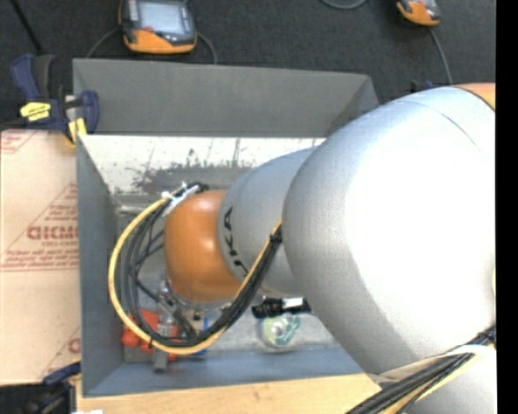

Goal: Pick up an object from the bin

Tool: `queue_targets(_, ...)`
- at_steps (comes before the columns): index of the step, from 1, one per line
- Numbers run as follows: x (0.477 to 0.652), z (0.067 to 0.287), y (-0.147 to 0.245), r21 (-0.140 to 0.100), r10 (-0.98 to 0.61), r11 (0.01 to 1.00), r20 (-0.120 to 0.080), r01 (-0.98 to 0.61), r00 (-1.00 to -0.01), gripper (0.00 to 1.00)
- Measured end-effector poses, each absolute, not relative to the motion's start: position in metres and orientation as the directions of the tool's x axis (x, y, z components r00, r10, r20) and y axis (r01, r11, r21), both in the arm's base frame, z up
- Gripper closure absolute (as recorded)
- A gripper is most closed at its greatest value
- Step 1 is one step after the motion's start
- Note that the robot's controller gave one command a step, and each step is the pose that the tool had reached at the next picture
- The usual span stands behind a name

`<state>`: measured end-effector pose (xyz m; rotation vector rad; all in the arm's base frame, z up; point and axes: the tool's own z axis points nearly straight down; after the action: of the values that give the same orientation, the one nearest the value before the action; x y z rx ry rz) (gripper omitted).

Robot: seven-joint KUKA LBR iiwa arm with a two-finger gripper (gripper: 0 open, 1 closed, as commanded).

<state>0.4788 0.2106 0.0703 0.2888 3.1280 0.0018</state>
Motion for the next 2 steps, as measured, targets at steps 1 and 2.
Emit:
queue_targets(1, 0.481, 0.073, 0.209, 0.003, 0.189, 0.982, -0.004, 0.189, -0.982, 1.00)
queue_targets(2, 0.474, 0.170, 0.232, 0.006, 0.152, 0.988, -0.007, 0.152, -0.988, 1.00)
